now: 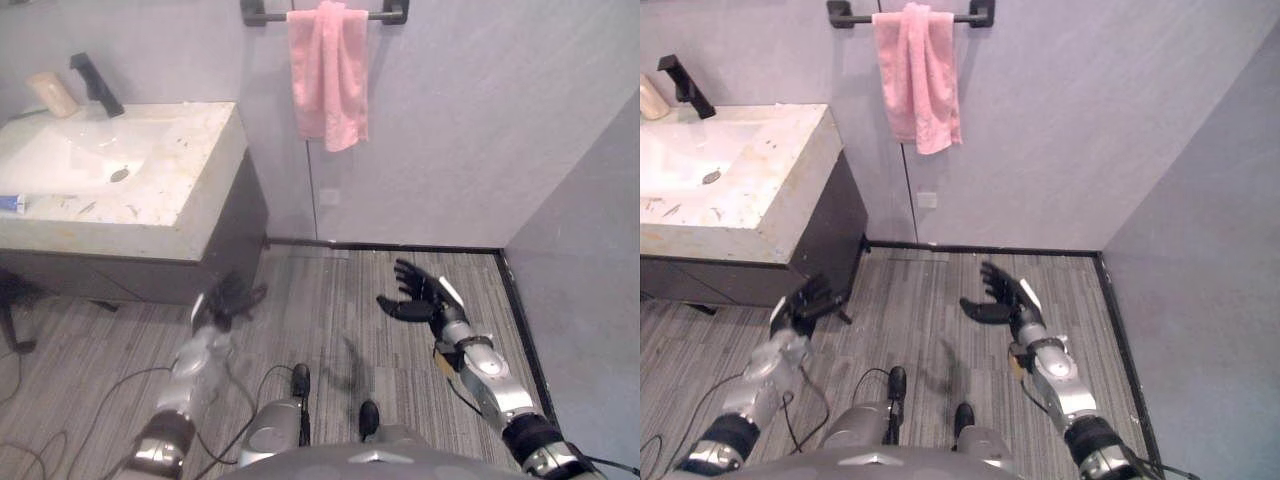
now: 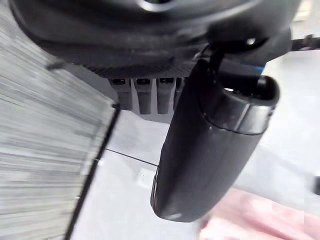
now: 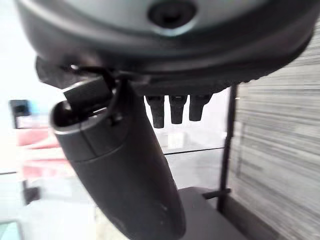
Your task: Organize the bathroom.
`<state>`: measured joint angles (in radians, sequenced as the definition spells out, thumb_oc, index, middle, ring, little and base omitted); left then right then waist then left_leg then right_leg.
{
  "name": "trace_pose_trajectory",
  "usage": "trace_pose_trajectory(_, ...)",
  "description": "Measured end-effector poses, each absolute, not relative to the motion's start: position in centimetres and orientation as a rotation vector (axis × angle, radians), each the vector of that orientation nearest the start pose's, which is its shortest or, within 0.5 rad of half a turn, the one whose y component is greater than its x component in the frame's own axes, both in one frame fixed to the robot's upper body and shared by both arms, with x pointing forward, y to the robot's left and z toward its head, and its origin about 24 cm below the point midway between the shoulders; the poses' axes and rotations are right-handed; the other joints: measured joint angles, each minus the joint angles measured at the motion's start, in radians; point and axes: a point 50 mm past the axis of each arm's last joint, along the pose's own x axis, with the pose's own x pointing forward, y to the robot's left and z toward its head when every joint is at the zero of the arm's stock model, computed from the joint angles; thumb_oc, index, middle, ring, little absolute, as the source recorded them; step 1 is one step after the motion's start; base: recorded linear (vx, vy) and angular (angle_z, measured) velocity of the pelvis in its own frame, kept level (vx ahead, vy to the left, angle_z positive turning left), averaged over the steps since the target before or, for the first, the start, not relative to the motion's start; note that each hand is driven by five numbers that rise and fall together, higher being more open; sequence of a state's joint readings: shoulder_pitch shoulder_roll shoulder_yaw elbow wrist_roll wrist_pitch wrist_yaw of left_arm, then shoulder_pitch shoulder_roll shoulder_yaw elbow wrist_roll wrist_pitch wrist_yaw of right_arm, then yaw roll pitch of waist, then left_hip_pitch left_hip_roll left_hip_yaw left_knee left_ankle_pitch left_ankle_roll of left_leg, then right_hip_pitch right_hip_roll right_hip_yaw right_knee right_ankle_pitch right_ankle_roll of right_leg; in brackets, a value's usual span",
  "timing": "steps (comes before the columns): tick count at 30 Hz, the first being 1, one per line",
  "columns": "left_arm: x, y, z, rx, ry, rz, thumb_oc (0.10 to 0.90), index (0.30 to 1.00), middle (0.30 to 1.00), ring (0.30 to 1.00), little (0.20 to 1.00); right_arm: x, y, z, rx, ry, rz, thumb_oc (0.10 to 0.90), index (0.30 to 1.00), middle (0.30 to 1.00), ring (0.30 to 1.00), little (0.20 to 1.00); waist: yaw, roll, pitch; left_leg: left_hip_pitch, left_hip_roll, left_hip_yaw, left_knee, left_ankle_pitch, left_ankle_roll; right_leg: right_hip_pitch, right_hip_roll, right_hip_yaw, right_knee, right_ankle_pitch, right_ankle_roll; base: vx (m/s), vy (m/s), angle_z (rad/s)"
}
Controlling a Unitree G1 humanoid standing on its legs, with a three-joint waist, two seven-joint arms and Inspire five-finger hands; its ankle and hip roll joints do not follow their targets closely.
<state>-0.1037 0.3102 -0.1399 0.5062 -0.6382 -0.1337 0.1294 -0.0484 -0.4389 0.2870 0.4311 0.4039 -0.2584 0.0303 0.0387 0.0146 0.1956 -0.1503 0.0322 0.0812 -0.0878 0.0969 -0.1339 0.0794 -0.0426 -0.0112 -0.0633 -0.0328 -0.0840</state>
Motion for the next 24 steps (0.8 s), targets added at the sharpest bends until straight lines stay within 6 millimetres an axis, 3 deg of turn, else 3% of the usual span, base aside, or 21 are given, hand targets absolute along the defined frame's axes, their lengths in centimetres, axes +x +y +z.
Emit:
trace_pose_trajectory(1, 25.9, 20.7, -1.9, -0.278, 0.261, 0.204, 0.8, 0.9, 0.9, 0.9, 0.9, 24.5, -21.3, -0.7, -0.117, 0.149, 0.13, 0.8, 0.9, 0.9, 0.9, 0.9, 0.013, 0.055, 0.002, -0.013, 0.058, -0.022, -0.004, -0.053, -0.04, 0.001, 0.057, 0.012, 0.026, -0.021, -0.016, 0.7, 0.183, -0.14)
trace_pose_trajectory(2, 26.3, 20.2, -0.5, -0.281, 0.203, 0.177, 0.8, 0.9, 0.9, 0.9, 0.9, 24.7, -21.8, 0.1, -0.138, 0.118, 0.126, 0.8, 0.9, 0.9, 0.9, 0.9, 0.025, 0.097, 0.007, -0.013, 0.124, -0.027, 0.003, -0.088, -0.087, -0.072, 0.075, -0.04, 0.208, -0.073, -0.014, 0.7, 0.207, -0.16)
trace_pose_trajectory(3, 26.3, 20.3, 1.0, -0.253, 0.145, 0.147, 0.8, 0.9, 0.9, 0.9, 0.9, 24.8, -21.7, 0.2, -0.122, 0.104, 0.113, 0.8, 0.9, 0.9, 0.9, 0.9, 0.023, 0.082, 0.017, -0.022, 0.132, -0.029, 0.03, -0.031, -0.07, -0.106, 0.069, -0.037, 0.301, -0.069, 0.062, 0.51, 0.181, -0.15)
trace_pose_trajectory(4, 26.2, 20.5, 1.6, -0.216, 0.131, 0.132, 0.8, 0.9, 0.9, 0.9, 0.9, 24.5, -21.1, -0.2, -0.085, 0.111, 0.092, 0.8, 0.9, 0.9, 0.9, 0.9, 0.037, 0.039, 0.008, -0.046, 0.098, -0.023, 0.111, -0.041, -0.038, -0.13, 0.025, -0.016, 0.332, -0.1, 0.058, 0.59, 0.217, -0.54)
trace_pose_trajectory(5, 26.1, 20.9, 2.2, -0.197, 0.117, 0.132, 0.8, 0.9, 0.9, 0.9, 0.9, 24.5, -20.3, -0.1, -0.064, 0.096, 0.107, 0.8, 0.9, 0.9, 0.9, 0.9, 0.06, -0.017, 0.001, -0.095, 0.045, -0.014, 0.272, -0.084, -0.019, -0.168, -0.028, 0.033, 0.328, -0.101, 0.062, 0.55, 0.209, -0.8)
trace_pose_trajectory(6, 26.1, 21.0, 2.3, -0.198, 0.118, 0.136, 0.8, 0.9, 0.9, 0.9, 0.9, 24.5, -19.9, 0.3, -0.065, 0.08, 0.125, 0.8, 0.9, 0.9, 0.9, 0.9, 0.068, -0.025, 0.003, -0.107, 0.026, -0.019, 0.36, -0.119, 0.007, -0.166, -0.043, 0.064, 0.299, -0.102, 0.074, 0.49, 0.187, -1.46)
trace_pose_trajectory(7, 26.0, 20.9, 2.1, -0.205, 0.132, 0.128, 0.8, 0.9, 0.9, 0.9, 0.9, 24.7, -19.6, 1.3, -0.096, 0.044, 0.168, 0.8, 0.9, 0.9, 0.9, 0.9, 0.093, 0.026, 0.002, -0.038, 0.035, -0.047, 0.351, -0.213, 0.078, -0.186, -0.025, 0.071, 0.414, -0.147, 0.149, 0.45, 0.211, -1.04)
trace_pose_trajectory(8, 26.0, 21.2, 2.2, -0.171, 0.141, 0.11, 0.8, 0.9, 0.9, 0.9, 0.9, 24.4, -18.7, 1.0, -0.06, 0.048, 0.164, 0.8, 0.9, 0.9, 0.9, 0.9, 0.069, -0.011, -0.002, 0.005, -0.023, -0.046, 0.294, -0.137, 0.111, -0.168, -0.067, 0.066, 0.584, -0.195, 0.185, 0.46, 0.258, -0.71)
trace_pose_trajectory(9, 25.8, 21.0, 2.1, -0.158, 0.145, 0.086, 0.8, 0.9, 0.9, 0.9, 0.9, 23.9, -18.2, 0.4, -0.026, 0.062, 0.138, 0.8, 0.9, 0.9, 0.9, 0.9, 0.063, -0.043, -0.016, 0.047, -0.067, -0.048, 0.251, -0.129, 0.132, -0.113, -0.099, 0.051, 0.649, -0.193, 0.209, 0.45, 0.281, 0.03)
trace_pose_trajectory(11, 25.5, 19.6, 2.1, -0.158, 0.158, 0.003, 0.8, 0.9, 0.9, 0.9, 0.9, 24.3, -17.9, 0.8, -0.002, 0.035, 0.088, 0.8, 0.9, 0.9, 0.9, 0.9, 0.071, -0.042, -0.016, 0.055, -0.093, -0.047, 0.242, -0.097, 0.195, -0.063, -0.107, 0.0, 0.739, -0.137, 0.216, 0.31, 0.218, 0.07)
trace_pose_trajectory(12, 25.4, 18.9, 2.0, -0.144, 0.17, -0.05, 0.8, 0.9, 0.9, 0.9, 0.9, 24.9, -17.7, 1.3, -0.005, 0.008, 0.074, 0.8, 0.9, 0.9, 0.9, 0.9, 0.066, -0.028, -0.008, 0.055, -0.096, -0.053, 0.232, -0.069, 0.223, -0.075, -0.106, -0.006, 0.751, -0.101, 0.224, 0.3, 0.177, 0.22)
trace_pose_trajectory(13, 25.3, 18.6, 1.7, -0.137, 0.195, -0.079, 0.8, 0.9, 0.9, 0.9, 0.9, 25.2, -17.3, 1.7, -0.004, -0.009, 0.067, 0.8, 0.9, 0.9, 0.9, 0.9, 0.052, -0.02, -0.003, 0.072, -0.103, -0.064, 0.203, -0.063, 0.227, -0.103, -0.118, -0.009, 0.787, -0.056, 0.227, 0.32, 0.126, 0.26)
trace_pose_trajectory(14, 25.1, 18.1, 1.5, -0.119, 0.217, -0.111, 0.8, 0.9, 0.9, 0.9, 0.9, 25.2, -16.9, 2.1, 0.004, -0.029, 0.065, 0.8, 0.9, 0.9, 0.9, 0.9, 0.049, -0.015, -0.001, 0.101, -0.104, -0.058, 0.153, -0.045, 0.238, -0.128, -0.131, -0.027, 0.803, -0.083, 0.205, 0.26, 0.043, 0.18)
trace_pose_trajectory(15, 25.1, 17.9, 1.4, -0.114, 0.224, -0.124, 0.8, 0.9, 0.9, 0.9, 0.9, 25.2, -16.7, 2.4, 0.009, -0.042, 0.066, 0.8, 0.9, 0.9, 0.9, 0.9, 0.049, -0.013, -0.001, 0.115, -0.105, -0.058, 0.128, -0.039, 0.239, -0.134, -0.138, -0.051, 0.778, -0.112, 0.193, 0.21, -0.011, -0.01)
trace_pose_trajectory(16, 25.0, 17.6, 1.5, -0.107, 0.225, -0.145, 0.8, 0.9, 0.9, 0.9, 0.9, 25.3, -16.4, 3.0, 0.008, -0.074, 0.07, 0.8, 0.9, 0.9, 0.9, 0.9, 0.045, -0.009, -0.001, 0.14, -0.103, -0.054, 0.087, -0.007, 0.232, -0.13, -0.135, -0.087, 0.674, -0.126, 0.2, 0.17, -0.042, -0.04)
trace_pose_trajectory(19, 25.0, 17.2, 1.7, -0.103, 0.218, -0.167, 0.8, 0.9, 0.9, 0.9, 0.9, 25.4, -16.2, 3.8, -0.002, -0.121, 0.063, 0.8, 0.9, 0.9, 0.9, 0.9, 0.028, -0.009, -0.001, 0.169, -0.106, -0.052, 0.04, 0.008, 0.229, -0.142, -0.11, -0.133, 0.439, -0.124, 0.204, 0.15, -0.068, -0.04)
trace_pose_trajectory(21, 24.9, 17.2, 1.6, -0.102, 0.221, -0.165, 0.8, 0.9, 0.9, 0.9, 0.9, 25.4, -16.3, 3.8, -0.003, -0.123, 0.055, 0.8, 0.9, 0.9, 0.9, 0.9, 0.001, -0.009, -0.001, 0.176, -0.112, -0.077, 0.026, 0.008, 0.228, -0.138, -0.073, -0.121, 0.269, -0.088, 0.209, 0.14, -0.067, 0.22)
trace_pose_trajectory(24, 24.8, 17.0, 1.4, -0.106, 0.23, -0.171, 0.8, 0.9, 0.9, 0.9, 0.9, 25.3, -16.6, 3.7, -0.006, -0.121, 0.022, 0.8, 0.9, 0.9, 0.9, 0.9, -0.047, -0.012, -0.002, 0.196, -0.143, -0.133, 0.006, 0.014, 0.231, -0.149, -0.034, -0.072, 0.089, 0.038, 0.208, 0.13, -0.056, 0.5)
